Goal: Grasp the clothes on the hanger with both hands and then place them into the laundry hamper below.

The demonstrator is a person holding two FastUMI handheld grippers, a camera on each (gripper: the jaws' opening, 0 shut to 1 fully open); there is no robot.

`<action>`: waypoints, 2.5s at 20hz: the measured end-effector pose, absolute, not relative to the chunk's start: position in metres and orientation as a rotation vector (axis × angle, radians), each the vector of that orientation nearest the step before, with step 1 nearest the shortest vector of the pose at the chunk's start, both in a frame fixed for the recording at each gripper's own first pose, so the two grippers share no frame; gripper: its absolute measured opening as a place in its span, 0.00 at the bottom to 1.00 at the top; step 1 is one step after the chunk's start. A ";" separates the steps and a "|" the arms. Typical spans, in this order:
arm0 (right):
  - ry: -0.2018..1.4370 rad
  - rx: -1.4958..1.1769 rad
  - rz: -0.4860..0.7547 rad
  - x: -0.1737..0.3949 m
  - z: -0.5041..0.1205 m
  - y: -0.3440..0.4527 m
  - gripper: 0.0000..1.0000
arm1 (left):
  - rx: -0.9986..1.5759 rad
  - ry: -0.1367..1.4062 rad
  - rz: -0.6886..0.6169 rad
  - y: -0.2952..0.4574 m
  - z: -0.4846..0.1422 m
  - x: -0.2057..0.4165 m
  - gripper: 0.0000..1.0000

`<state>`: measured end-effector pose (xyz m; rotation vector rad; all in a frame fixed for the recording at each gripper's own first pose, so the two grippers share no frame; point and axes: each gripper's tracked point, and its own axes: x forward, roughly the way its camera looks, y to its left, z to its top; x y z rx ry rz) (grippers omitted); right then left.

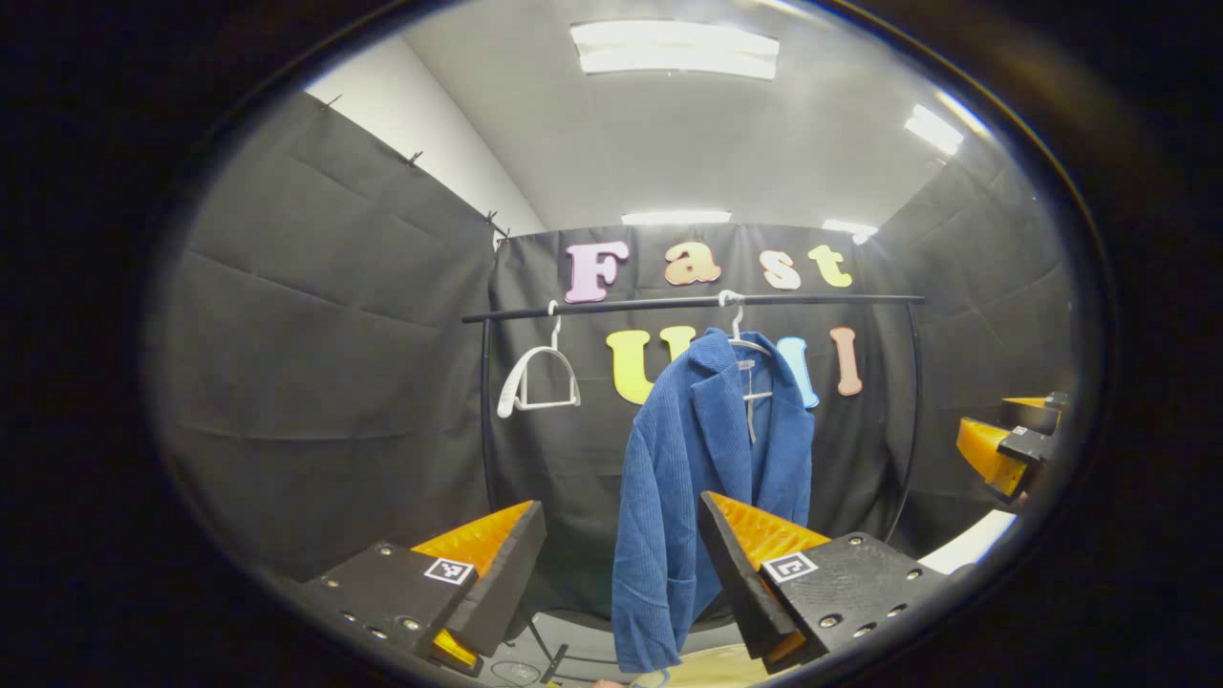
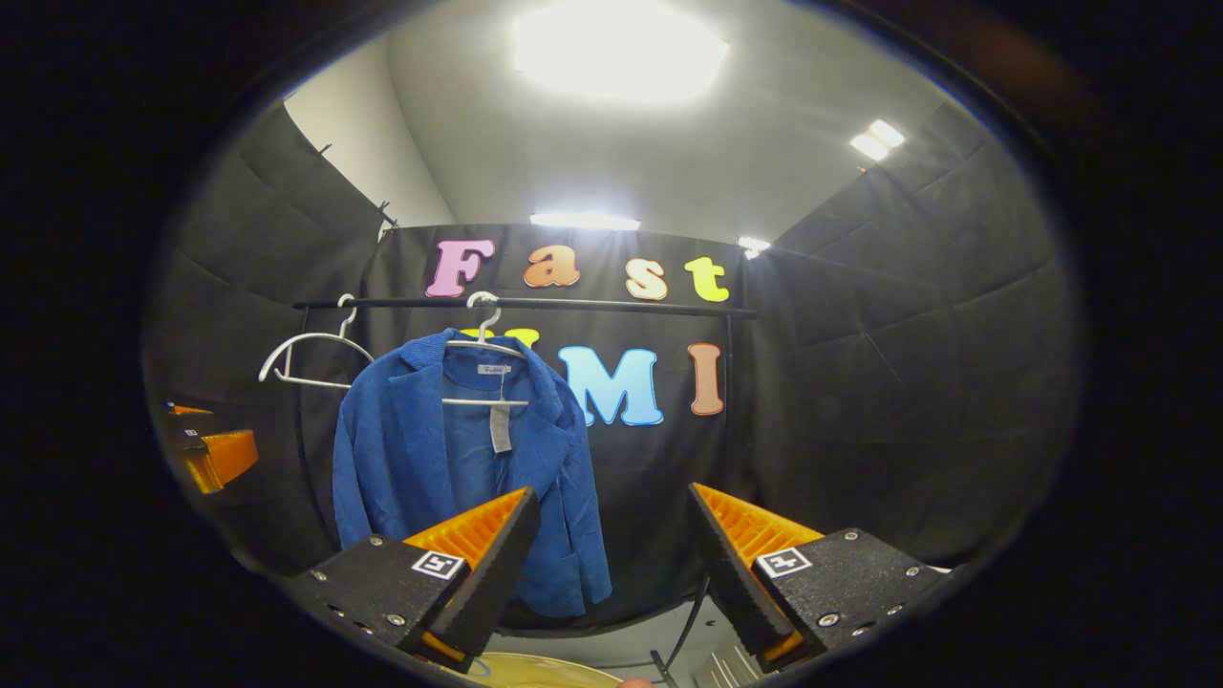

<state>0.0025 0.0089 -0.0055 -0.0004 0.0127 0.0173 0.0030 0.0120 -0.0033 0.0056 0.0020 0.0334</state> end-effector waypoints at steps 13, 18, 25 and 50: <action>-0.004 -0.005 0.029 0.010 0.006 0.010 0.95 | 0.007 -0.014 0.032 0.006 0.010 0.008 0.93; -0.040 -0.002 0.062 0.041 0.024 0.015 0.95 | -0.004 -0.037 0.032 -0.010 0.027 0.028 0.93; -0.064 0.016 0.119 0.097 0.037 0.022 0.95 | -0.003 -0.058 0.017 -0.046 0.045 0.072 0.99; -0.010 0.090 0.373 0.275 0.002 0.083 0.95 | 0.024 -0.077 0.148 -0.118 0.037 0.217 0.91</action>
